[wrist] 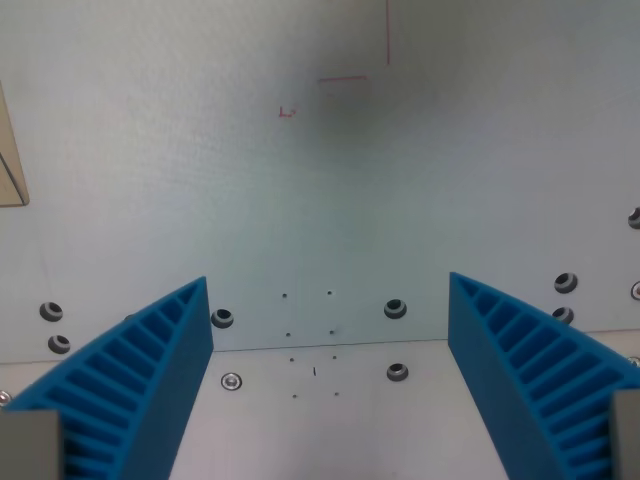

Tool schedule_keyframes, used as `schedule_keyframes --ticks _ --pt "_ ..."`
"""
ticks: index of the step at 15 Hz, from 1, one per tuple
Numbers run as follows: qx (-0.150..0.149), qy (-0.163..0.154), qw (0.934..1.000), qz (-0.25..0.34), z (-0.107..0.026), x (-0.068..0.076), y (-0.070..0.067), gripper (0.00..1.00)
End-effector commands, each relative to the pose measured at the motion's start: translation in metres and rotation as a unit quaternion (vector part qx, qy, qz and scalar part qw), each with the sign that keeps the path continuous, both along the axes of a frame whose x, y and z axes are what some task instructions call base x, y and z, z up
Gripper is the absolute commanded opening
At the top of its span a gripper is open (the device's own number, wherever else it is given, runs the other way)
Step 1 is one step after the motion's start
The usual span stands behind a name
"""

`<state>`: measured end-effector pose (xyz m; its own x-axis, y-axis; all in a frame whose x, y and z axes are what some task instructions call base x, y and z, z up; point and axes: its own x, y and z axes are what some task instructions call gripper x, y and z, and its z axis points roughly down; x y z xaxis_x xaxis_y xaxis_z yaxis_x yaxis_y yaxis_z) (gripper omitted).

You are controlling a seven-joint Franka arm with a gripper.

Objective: Rotate around gripper negative z

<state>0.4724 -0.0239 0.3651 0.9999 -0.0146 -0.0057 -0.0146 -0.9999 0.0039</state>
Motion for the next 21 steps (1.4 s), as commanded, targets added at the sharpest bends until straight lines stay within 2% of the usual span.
schedule_keyframes --ticks 1,11,21 --pt "0.000 -0.002 0.9978 0.066 0.0020 -0.0003 -0.0002 1.00" --pt "0.000 -0.002 0.9923 0.124 0.0020 -0.0003 -0.0002 1.00" --pt "0.001 -0.001 0.9834 0.181 0.0020 -0.0003 -0.0002 1.00"
